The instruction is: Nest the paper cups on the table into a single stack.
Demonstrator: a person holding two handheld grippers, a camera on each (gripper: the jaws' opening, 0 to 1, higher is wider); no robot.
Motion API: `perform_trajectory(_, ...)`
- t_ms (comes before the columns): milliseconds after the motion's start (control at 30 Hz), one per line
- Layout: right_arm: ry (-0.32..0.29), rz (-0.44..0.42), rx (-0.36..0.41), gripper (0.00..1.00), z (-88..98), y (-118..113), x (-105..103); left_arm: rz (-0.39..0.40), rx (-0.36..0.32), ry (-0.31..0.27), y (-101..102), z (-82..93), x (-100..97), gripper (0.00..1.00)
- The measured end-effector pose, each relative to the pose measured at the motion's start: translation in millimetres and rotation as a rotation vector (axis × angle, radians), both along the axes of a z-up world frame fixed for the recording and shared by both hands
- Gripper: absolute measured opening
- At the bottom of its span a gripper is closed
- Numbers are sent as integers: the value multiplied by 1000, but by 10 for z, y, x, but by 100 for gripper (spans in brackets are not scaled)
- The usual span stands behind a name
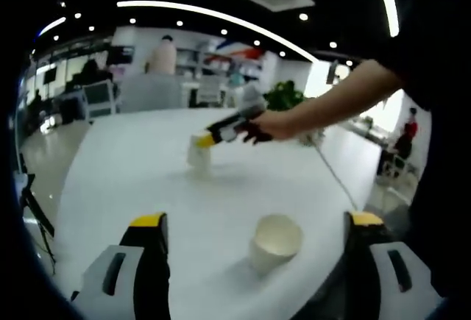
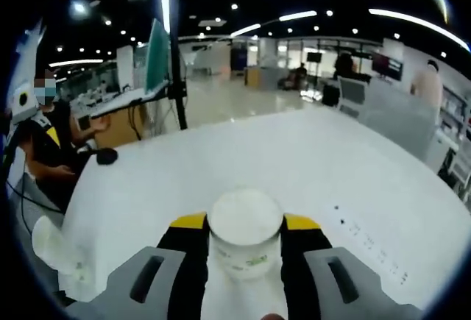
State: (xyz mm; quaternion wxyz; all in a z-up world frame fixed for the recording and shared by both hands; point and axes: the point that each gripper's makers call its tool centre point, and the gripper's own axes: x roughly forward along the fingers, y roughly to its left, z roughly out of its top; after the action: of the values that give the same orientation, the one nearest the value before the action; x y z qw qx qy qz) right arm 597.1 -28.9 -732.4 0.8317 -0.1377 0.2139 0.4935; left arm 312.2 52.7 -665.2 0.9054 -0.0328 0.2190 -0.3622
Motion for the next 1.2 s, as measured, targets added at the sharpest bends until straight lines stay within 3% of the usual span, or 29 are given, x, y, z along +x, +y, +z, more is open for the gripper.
perform_trajectory(167, -4, -16, 29, 34, 172, -178, -217, -52, 17, -14, -103, 32, -48, 97)
perform_trajectory(333, -7, -18, 45, 34, 357, -305, -587, -66, 10, -22, -177, 70, -76, 97)
perform_trajectory(500, -8, -7, 56, 34, 431, -407, -850, -82, 7, -50, -211, 141, -126, 96)
perform_trajectory(667, -7, 2, 65, 34, 469, -480, -1008, -83, 2, -54, -250, 172, -171, 96)
perform_trajectory(1200, -49, 19, 146, 34, 1120, -585, -1582, -103, 10, -48, -321, 98, -255, 95)
